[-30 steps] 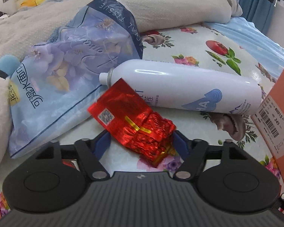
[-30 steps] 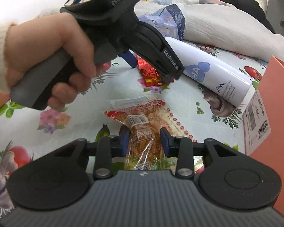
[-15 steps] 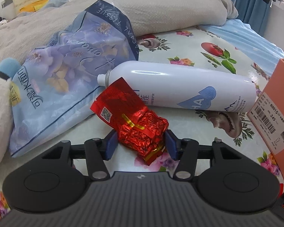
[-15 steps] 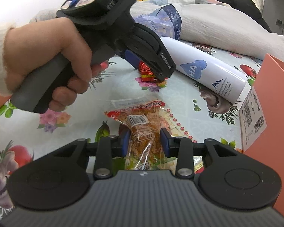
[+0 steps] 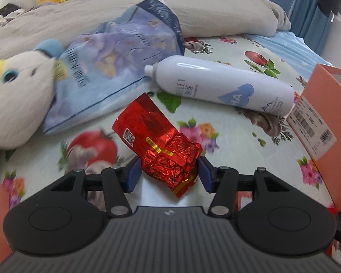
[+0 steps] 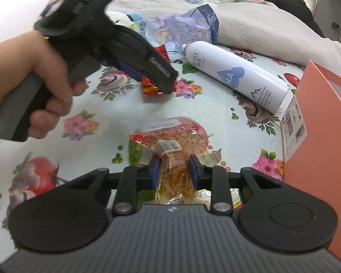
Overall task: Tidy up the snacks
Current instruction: 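Lift both held packets and carry them over the pink box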
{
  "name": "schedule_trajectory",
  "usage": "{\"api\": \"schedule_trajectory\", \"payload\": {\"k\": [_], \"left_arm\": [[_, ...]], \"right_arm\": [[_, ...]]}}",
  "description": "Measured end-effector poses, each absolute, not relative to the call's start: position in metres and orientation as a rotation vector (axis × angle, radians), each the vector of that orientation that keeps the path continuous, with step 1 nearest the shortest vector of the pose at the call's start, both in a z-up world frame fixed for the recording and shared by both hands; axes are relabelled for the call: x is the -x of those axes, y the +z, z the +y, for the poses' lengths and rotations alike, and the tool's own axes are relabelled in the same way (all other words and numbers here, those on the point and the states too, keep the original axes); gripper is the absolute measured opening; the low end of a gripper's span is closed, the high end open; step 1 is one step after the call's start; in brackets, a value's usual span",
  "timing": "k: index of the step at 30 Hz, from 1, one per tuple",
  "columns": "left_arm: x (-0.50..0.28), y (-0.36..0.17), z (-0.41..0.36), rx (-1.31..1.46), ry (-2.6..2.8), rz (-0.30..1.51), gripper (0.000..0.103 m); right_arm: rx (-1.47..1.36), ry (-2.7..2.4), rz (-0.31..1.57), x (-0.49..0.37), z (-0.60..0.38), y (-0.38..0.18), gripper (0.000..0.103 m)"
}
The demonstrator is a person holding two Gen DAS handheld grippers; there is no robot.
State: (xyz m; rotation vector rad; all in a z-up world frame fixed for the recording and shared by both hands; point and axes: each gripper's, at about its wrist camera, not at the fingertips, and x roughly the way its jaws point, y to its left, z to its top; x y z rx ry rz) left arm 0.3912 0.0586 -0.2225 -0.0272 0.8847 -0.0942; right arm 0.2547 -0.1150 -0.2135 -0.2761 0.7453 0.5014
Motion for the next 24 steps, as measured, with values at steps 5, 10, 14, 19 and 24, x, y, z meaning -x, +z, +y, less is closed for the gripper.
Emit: {"api": "schedule_trajectory", "payload": {"k": [5,10,14,19,24], "left_arm": [[-0.357,-0.213,0.07,0.081,-0.058,0.871,0.059],[-0.324,-0.203,0.077,0.12,-0.013,0.872,0.059],[-0.298,-0.193,0.079,0.131,-0.002,0.879,0.059],[-0.273,-0.184,0.078,0.145,0.001,0.901,0.059],[-0.255,-0.175,0.075,0.191,0.004,0.91,0.059]], "right_arm": [[0.239,0.483,0.752,-0.24,-0.122,-0.207,0.027],[0.182,0.465,0.763,-0.226,-0.13,-0.202,0.025],[0.151,0.466,0.753,-0.215,-0.135,-0.193,0.024],[0.101,0.429,0.739,-0.204,-0.15,-0.177,0.023],[0.073,0.403,0.725,-0.196,-0.16,-0.167,0.022]]}}
